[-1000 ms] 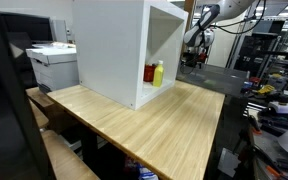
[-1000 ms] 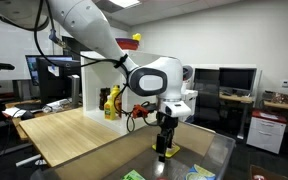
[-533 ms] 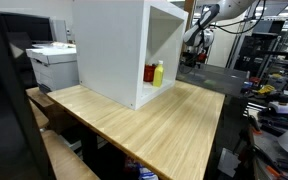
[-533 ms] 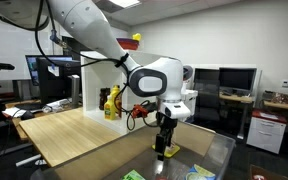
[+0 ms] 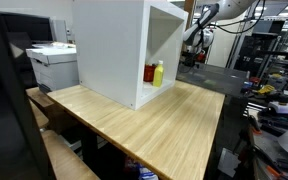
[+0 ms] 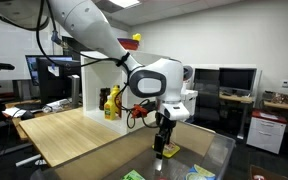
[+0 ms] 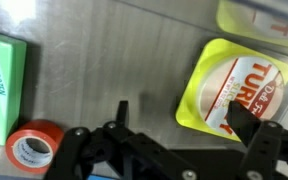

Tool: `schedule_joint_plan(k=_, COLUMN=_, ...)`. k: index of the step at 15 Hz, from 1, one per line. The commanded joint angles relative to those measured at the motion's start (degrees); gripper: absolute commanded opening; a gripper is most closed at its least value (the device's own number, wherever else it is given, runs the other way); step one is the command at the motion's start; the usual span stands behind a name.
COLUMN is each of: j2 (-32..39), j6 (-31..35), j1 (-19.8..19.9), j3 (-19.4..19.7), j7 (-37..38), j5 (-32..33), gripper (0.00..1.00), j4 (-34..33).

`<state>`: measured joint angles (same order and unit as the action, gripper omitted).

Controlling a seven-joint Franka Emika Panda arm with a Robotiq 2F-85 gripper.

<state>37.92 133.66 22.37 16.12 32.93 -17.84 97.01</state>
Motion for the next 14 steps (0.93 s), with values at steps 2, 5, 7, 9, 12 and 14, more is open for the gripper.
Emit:
schedule_joint_plan(k=2, j2=0.4, j6=0.67, j1=1.08, j3=-1.22, j7=-3.21, j5=-2.75, gripper=1.0, j4=-0.63)
schedule_joint_plan(k=5, j2=0.66, j6=0.67, j1=1.04, j3=-1.43, j7=-3.3, j5=-3.05, gripper=1.0, j4=-0.94)
schedule_joint_plan(k=7, j2=0.91, j6=0.67, j1=1.05, j3=-1.51, j7=-3.26, j5=-3.15, gripper=1.0, j4=-1.25)
schedule_joint_plan(k=9, j2=1.24, j6=0.91, j1=1.09, j3=-1.63, j7=-3.43, j5=-3.19, gripper=1.0, j4=-1.64)
schedule_joint_plan(k=12, j2=1.93, j6=0.87, j1=1.27, j3=-1.9, j7=-3.49, j5=-3.52, gripper=1.0, j4=-2.49)
schedule_joint_plan(k=14, j2=2.28, j6=1.13, j1=1.3, j3=-2.08, j7=-3.46, j5=-3.9, gripper=1.0, j4=-2.85)
